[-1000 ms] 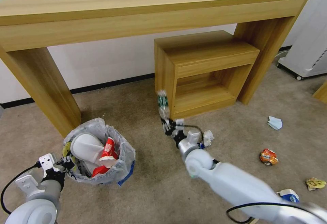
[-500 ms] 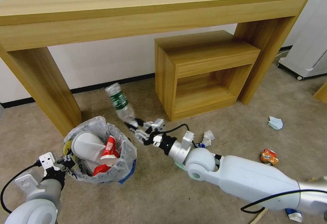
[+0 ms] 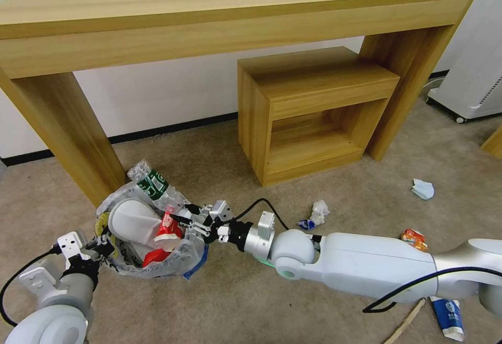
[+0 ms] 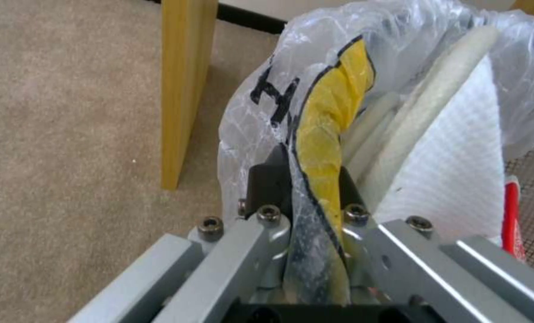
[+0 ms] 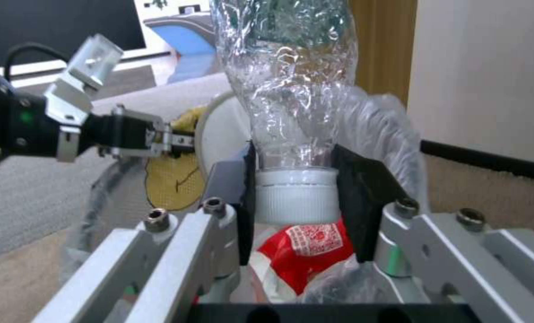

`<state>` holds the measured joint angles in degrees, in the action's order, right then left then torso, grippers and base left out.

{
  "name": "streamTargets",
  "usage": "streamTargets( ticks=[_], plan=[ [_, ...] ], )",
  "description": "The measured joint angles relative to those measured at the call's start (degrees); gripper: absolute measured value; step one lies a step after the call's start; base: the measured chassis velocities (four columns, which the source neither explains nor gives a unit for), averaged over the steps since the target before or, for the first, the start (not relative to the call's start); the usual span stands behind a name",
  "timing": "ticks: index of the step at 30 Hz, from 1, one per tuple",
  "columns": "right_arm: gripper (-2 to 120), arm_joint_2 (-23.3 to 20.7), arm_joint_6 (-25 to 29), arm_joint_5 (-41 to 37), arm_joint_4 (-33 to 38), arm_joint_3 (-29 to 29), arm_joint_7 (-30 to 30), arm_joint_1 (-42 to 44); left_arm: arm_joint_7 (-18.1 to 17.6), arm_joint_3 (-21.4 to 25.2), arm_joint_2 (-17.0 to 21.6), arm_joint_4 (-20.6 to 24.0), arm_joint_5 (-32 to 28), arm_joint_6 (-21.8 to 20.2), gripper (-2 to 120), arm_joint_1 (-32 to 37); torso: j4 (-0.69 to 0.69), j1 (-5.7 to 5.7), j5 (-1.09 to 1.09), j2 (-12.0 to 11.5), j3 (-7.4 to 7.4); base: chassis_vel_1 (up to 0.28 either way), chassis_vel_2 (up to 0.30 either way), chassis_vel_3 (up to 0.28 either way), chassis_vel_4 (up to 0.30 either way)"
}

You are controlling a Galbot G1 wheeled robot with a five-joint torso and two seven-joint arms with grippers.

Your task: Pick up the trash bin and place the garbage on the floor into it.

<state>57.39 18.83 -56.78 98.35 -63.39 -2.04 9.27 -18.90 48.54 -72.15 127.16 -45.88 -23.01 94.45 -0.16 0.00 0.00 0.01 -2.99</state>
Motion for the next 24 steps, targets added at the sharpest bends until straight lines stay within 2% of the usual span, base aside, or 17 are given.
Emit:
streamTargets(
  ticks=[5, 9, 12, 18, 21, 22, 24],
  plan=[
    [50, 3.2, -0.1, 0.2, -2.4, -1.2, -0.9, -0.3, 0.0, -0.1, -0.1, 0.3, 0.0, 0.0, 3, 0.2, 0.00, 0.00, 0.00, 0.0, 0.00, 0.000, 0.000, 0.000, 0.000],
    [46, 5.9, -0.3, 0.4, -3.9, -1.9, -1.3, -0.8, 0.0, -0.1, -0.3, 0.5, -0.1, 0.0, 3, 0.2, 0.01, 0.00, 0.00, 0.0, 0.00, 0.000, 0.000, 0.000, 0.000],
    [50, 7.1, -0.3, 0.5, -4.3, -1.9, -1.7, -1.0, 0.0, -0.1, -0.3, 0.6, -0.1, 0.0, 3, 0.2, 0.01, 0.00, 0.00, 0.0, 0.00, 0.000, 0.000, 0.000, 0.000],
    [71, 6.6, -0.2, 0.6, -3.3, -0.4, -2.5, -0.8, 0.1, -0.1, -0.1, 0.3, -0.2, 0.0, 3, 0.0, 0.01, 0.00, 0.01, 0.0, 0.00, 0.000, 0.000, 0.000, 0.000],
    [83, 5.3, -0.2, 0.6, -1.7, 2.5, -3.7, 0.5, 0.1, -0.2, 0.0, -0.2, -0.1, 0.0, 3, -0.1, 0.00, 0.00, 0.00, 0.0, 0.00, 0.000, 0.000, 0.000, 0.000],
    [83, 5.3, -0.2, 0.6, -1.7, 2.5, -3.7, 0.5, 0.1, -0.2, 0.0, -0.2, -0.1, 0.0, 3, -0.1, 0.00, 0.00, 0.00, 0.0, 0.00, 0.000, 0.000, 0.000, 0.000],
    [92, 4.6, -0.3, 0.5, -0.6, 5.3, -5.2, 1.6, 0.1, -0.3, 0.0, -0.6, 0.0, 0.0, 3, -0.1, 0.00, 0.00, 0.01, 0.0, 0.00, 0.000, 0.000, 0.000, 0.000]
  ],
)
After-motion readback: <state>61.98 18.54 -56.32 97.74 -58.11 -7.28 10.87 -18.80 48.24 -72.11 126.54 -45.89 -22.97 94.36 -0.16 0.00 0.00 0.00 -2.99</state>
